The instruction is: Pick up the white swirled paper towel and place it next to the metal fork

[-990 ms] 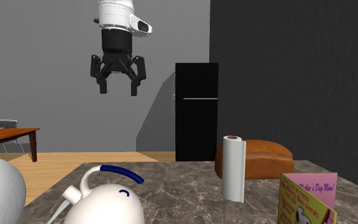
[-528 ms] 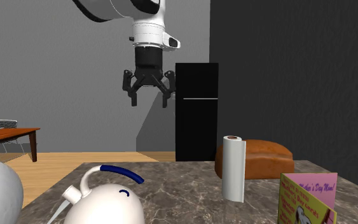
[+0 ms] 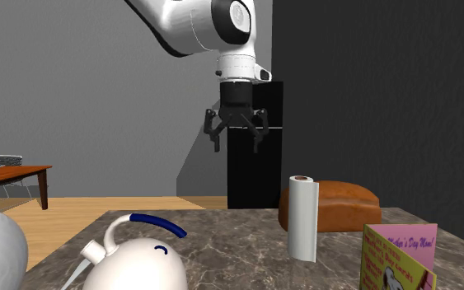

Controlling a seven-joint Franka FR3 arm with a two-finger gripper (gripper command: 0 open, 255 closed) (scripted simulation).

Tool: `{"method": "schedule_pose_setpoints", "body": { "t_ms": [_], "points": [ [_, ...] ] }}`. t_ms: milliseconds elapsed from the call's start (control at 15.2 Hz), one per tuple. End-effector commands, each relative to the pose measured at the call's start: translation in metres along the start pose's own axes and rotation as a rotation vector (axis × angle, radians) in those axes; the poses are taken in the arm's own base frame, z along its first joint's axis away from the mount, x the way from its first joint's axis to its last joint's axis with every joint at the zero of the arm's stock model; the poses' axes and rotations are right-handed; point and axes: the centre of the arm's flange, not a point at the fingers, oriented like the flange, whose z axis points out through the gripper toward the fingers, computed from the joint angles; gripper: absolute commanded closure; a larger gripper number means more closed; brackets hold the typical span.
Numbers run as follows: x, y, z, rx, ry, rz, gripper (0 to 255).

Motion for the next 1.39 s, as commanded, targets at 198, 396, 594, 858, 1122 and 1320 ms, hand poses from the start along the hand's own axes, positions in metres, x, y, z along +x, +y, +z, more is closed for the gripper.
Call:
{"method": "schedule_pose_setpoints", "body": {
  "t_ms": [198,396,594,858,1122,1320],
  "points": [
    [0.027,0.052,0.025,-0.02,-0.008,-0.017,0],
    [0.043,0.084,0.039,-0.031,-0.013,-0.027,0],
    [0.06,0.116,0.052,-0.043,-0.018,-0.036,0],
    [0.081,0.154,0.068,-0.056,-0.024,-0.047,0],
    [0.081,0.155,0.089,-0.056,-0.024,-0.047,0],
    [0.08,0.156,0.105,-0.056,-0.024,-0.047,0]
  ]
}}
